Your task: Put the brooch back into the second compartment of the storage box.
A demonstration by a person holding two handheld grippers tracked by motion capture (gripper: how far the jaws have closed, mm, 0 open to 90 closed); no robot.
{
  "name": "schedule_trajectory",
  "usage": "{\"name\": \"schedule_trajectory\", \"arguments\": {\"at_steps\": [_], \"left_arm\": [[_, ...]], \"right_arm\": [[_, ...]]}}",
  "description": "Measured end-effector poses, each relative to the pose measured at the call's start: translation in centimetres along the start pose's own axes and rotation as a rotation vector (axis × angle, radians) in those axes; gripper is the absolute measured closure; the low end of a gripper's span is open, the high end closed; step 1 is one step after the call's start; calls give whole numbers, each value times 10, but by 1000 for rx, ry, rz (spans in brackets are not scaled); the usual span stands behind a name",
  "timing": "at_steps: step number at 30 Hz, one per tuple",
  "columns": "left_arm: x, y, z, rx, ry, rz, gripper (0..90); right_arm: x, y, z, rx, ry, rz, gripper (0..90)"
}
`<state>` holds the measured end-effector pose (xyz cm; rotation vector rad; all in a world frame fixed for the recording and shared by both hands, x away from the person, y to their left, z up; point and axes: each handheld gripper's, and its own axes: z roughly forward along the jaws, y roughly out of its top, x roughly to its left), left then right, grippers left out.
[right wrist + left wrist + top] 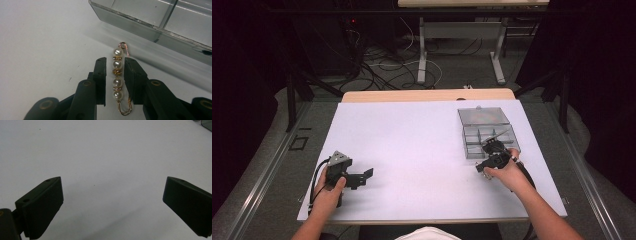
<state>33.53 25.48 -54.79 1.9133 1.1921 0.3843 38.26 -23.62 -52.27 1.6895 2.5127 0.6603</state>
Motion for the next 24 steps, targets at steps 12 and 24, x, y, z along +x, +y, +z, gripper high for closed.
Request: {"name": "schedule_trajectory", "arguments": {"at_steps": [12,24], "left_arm": [[0,0,0,0,0,-2,31],[0,0,0,0,1,-1,31]], "right_arm": [[0,1,7,-14,-5,-16,725],[1,3,9,29,-28,-9,757]]}}
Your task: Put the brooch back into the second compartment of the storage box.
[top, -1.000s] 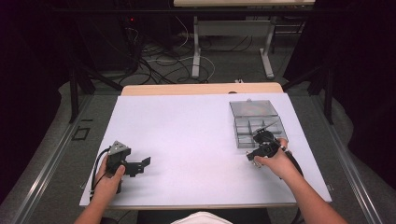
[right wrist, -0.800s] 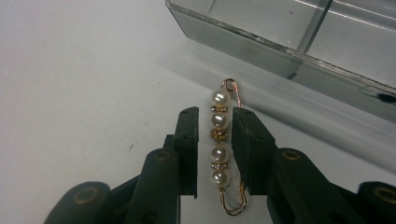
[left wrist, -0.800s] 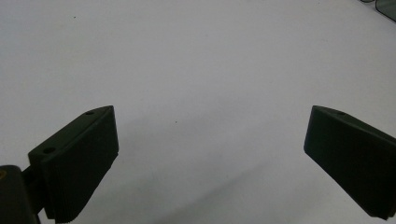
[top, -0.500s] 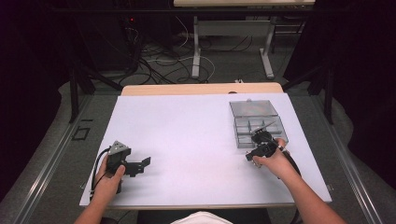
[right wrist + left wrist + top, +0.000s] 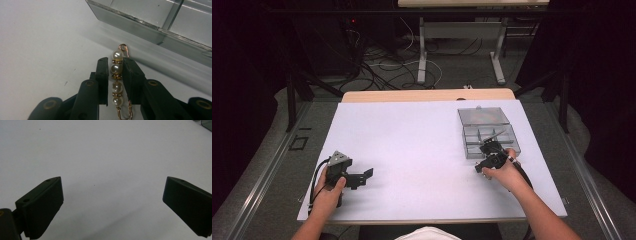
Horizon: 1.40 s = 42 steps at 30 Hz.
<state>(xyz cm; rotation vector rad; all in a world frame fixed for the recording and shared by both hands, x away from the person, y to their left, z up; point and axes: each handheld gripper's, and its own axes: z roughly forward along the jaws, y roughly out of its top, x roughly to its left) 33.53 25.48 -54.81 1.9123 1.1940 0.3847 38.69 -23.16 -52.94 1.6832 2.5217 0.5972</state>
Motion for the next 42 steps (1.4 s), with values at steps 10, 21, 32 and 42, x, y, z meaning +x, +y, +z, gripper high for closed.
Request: {"name": "schedule_trajectory", "arguments": {"at_steps": [10,21,32,42], "left_arm": [[0,0,0,-1,0,0,31],[0,0,0,-1,0,-1,31],[0,0,0,-1,0,0,31],[0,0,0,-4,-1,0,31]], "right_arm": [[1,-1,1,-16,-10,-15,796],[3,-1,1,-21,-15,-17,800],[4,-2,-2,-17,-23,-33,800],[3,-2,-10,0,-24,-51,800]]}}
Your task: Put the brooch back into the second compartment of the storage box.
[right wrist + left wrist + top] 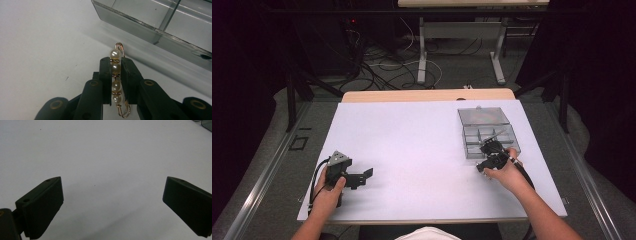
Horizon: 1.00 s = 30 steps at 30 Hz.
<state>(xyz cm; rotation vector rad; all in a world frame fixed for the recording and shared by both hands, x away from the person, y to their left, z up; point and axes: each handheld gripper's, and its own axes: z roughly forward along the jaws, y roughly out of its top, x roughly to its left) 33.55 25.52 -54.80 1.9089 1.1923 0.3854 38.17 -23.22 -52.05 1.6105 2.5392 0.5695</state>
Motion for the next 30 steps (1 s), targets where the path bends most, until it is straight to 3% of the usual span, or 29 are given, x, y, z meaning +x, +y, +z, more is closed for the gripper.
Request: {"name": "schedule_trajectory", "arguments": {"at_steps": [1,5,9,11,15,16,21,26,27,30], "left_arm": [[0,0,0,0,0,0,31],[0,0,0,2,1,-1,31],[0,0,0,2,2,0,31],[0,0,0,2,1,0,31],[0,0,0,1,1,0,31],[0,0,0,1,2,0,31],[0,0,0,1,2,0,31],[0,0,0,1,2,0,31],[0,0,0,1,2,0,31],[0,0,0,3,2,1,31]], "right_arm": [[0,-1,1,-24,9,10,800],[-1,-3,-3,-20,12,28,800],[-4,-4,-5,-35,20,7,800],[-4,-5,-8,-30,9,31,800],[-7,-6,-11,-39,11,16,800],[-7,-7,-11,-63,15,24,800],[-10,-7,-17,-45,11,16,800],[-11,-9,-19,-66,9,24,800],[-13,-10,-18,-104,33,16,800],[-12,-11,-23,-62,5,37,800]]}}
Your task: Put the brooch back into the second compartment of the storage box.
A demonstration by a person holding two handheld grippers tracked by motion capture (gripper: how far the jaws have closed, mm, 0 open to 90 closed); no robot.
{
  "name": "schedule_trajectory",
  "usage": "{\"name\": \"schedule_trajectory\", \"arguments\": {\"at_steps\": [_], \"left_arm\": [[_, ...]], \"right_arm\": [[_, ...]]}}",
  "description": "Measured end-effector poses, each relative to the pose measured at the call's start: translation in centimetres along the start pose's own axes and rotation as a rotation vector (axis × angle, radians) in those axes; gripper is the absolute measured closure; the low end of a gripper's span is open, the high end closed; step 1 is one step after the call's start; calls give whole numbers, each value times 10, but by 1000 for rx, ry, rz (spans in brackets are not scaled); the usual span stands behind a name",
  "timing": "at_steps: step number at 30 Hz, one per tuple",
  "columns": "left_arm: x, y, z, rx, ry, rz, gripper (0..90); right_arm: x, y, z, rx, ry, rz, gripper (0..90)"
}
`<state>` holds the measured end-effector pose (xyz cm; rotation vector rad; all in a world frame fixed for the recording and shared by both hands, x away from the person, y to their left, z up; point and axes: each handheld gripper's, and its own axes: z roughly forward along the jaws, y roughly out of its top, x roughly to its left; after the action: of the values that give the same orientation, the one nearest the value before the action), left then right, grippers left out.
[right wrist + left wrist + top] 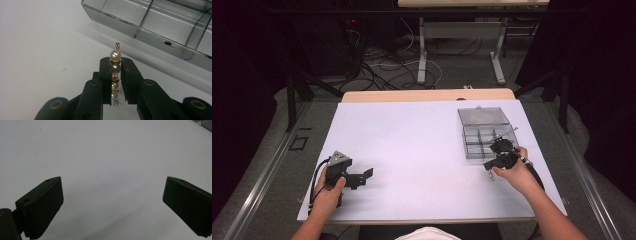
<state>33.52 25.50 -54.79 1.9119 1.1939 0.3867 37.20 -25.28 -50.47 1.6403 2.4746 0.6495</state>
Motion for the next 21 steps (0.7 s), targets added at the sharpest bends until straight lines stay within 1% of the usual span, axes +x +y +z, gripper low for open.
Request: {"name": "schedule_trajectory", "arguments": {"at_steps": [1,2,3,4,5,6,7,8,11,12,14,15,16,17,18,19,20,21], "left_arm": [[0,0,0,0,0,0,31],[0,0,0,0,0,0,31],[0,0,0,1,1,1,31],[0,0,0,1,0,0,31],[0,0,0,1,0,-1,31],[0,0,0,1,-1,-2,31],[0,0,1,-5,2,-3,31],[0,0,1,0,-1,0,31],[-1,0,1,-1,2,-1,31],[-1,0,1,-1,3,-1,31],[-1,0,1,0,1,-3,31],[-1,0,1,0,2,-5,31],[0,0,1,1,2,-4,31],[-1,0,1,1,2,-3,32],[-1,0,1,0,3,-2,32],[-1,0,1,-1,3,-2,31],[-1,0,1,0,3,-1,31],[-1,0,1,0,2,-2,31]], "right_arm": [[1,0,0,-16,13,4,800],[0,-2,0,-28,21,-6,800],[0,-3,-1,-30,13,-7,800],[1,-4,-2,-36,18,2,800],[-1,-5,-3,-38,12,-13,800],[-1,-8,-4,-69,31,1,800],[-1,-8,-4,-69,31,1,800],[0,-9,-5,-56,23,8,800],[-1,-12,-8,-71,21,10,800],[-2,-14,-10,-83,18,11,800],[-3,-15,-10,-90,18,6,800],[-5,-17,-11,-97,18,-6,801],[-6,-18,-12,-100,22,11,801],[-8,-19,-13,-105,22,-2,801],[-8,-19,-13,-105,22,-2,801],[-8,-19,-14,-106,24,13,801],[-9,-19,-14,-108,26,5,801],[-9,-20,-16,-121,20,11,801]]}}
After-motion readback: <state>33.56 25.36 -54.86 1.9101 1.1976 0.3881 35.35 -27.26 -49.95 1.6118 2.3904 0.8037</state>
